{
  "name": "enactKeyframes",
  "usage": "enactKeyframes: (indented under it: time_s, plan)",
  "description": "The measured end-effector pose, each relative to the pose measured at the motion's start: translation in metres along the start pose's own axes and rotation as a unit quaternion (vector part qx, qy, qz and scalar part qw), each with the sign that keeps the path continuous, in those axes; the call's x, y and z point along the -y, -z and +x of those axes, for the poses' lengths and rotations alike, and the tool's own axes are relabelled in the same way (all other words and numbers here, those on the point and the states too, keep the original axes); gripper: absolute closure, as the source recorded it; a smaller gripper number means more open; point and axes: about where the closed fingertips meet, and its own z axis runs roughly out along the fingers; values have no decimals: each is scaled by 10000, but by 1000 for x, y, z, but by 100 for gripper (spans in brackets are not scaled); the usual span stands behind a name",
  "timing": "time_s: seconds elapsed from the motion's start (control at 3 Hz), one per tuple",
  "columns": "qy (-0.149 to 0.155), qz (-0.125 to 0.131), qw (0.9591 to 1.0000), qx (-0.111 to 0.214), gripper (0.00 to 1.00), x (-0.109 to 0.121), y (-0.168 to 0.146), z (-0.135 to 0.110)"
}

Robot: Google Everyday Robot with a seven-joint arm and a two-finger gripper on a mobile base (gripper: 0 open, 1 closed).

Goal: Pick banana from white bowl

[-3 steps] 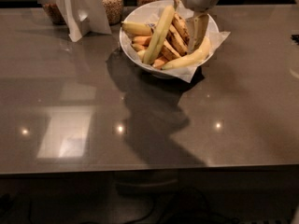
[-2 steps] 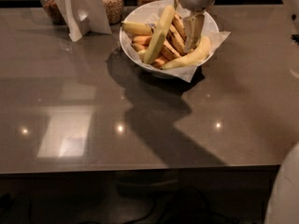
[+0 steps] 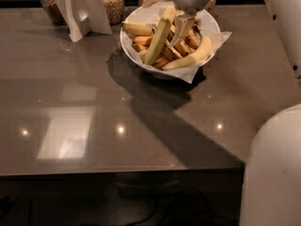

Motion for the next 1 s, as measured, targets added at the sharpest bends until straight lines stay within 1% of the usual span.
enactKeyframes:
  time_s: [0.33,1.0]
  plan:
    - [2,-18,10000,39,18,0,-2,0]
    - [42,-186,9997,140,24,-4,-13,-2]
